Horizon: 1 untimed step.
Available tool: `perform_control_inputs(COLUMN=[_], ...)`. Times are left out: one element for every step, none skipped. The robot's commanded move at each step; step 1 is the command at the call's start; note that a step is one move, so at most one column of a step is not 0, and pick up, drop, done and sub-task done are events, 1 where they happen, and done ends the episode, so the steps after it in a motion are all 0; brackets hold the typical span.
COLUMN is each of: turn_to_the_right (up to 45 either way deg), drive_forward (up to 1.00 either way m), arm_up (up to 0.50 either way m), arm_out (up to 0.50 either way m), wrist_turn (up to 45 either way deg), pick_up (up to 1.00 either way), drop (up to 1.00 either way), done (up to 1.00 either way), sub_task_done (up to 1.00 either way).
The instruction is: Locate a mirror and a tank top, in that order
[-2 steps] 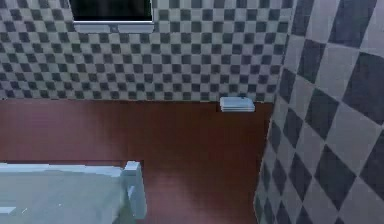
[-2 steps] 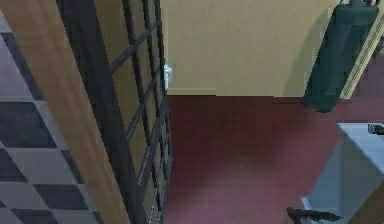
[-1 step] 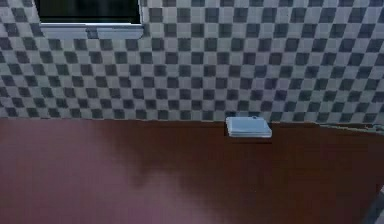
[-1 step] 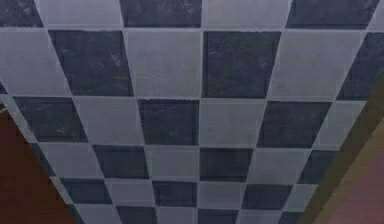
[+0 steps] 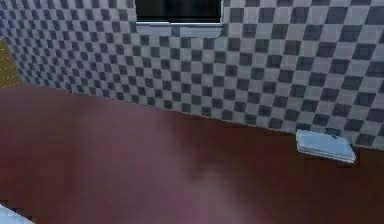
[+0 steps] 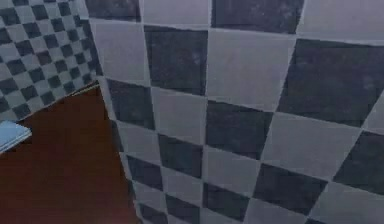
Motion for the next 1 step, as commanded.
perform_control_inputs(turn_to_the_right=[0.0], drive_forward=[0.65], arm_up=[0.0], arm_out=[0.0], wrist_turn=[0.0], pick_up=[0.0], drop=[0.0], done=[0.0], sub_task_done=[0.0])
